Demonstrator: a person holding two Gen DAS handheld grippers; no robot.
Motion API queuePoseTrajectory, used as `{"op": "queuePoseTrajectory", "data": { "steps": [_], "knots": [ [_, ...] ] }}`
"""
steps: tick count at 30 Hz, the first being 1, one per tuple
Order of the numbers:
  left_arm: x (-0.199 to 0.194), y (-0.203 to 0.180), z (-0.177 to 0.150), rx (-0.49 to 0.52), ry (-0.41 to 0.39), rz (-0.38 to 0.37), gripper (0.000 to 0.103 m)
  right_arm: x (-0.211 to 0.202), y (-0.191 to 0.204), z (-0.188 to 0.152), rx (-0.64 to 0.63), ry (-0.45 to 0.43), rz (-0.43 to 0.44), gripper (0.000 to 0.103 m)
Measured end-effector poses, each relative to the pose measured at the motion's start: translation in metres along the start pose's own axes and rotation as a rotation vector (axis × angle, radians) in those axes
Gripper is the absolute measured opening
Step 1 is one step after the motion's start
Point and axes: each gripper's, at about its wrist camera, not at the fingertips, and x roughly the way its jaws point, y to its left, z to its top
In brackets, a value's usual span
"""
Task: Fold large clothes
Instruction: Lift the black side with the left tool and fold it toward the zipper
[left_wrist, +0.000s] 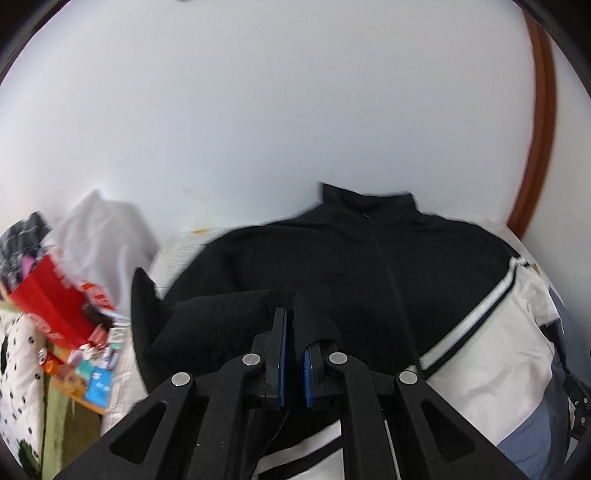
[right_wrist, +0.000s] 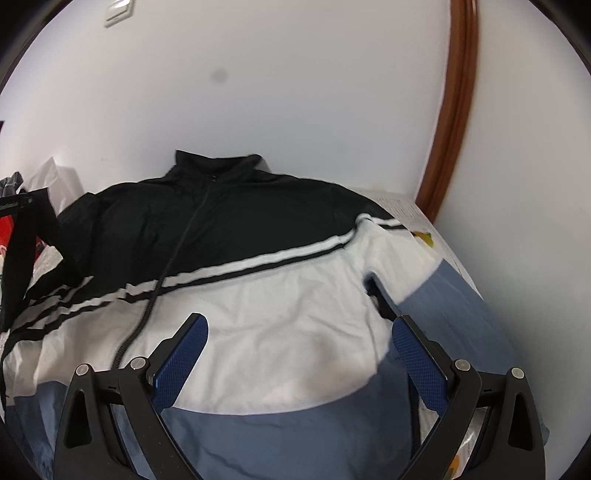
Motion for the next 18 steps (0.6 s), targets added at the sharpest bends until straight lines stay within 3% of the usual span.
{"op": "queuePoseTrajectory", "data": {
  "steps": [7,12,16,18],
  "knots": [
    [0.031,-0.044,-0.017,0.057,0.106,-0.043,0.007,0.012,-0.02,-0.017,-0.012,0.027,-0.028,0.099],
    [0.032,-0.039,-0.019,0.028,0.135,-0.056,0.011,0.014,-0.022,-0.022,-0.016,0.041,-0.01,0.099],
    [0.018,-0.027,-0.023,-0.008,0.127,-0.077,0.046,0.008,-0.015,-0.021,-0.037,0.035,0.019,0.09],
    [0.009,-0.02,-0.026,-0.025,0.124,-0.092,0.053,0.004,-0.008,-0.019,-0.043,0.032,0.047,0.085]
  ]
}}
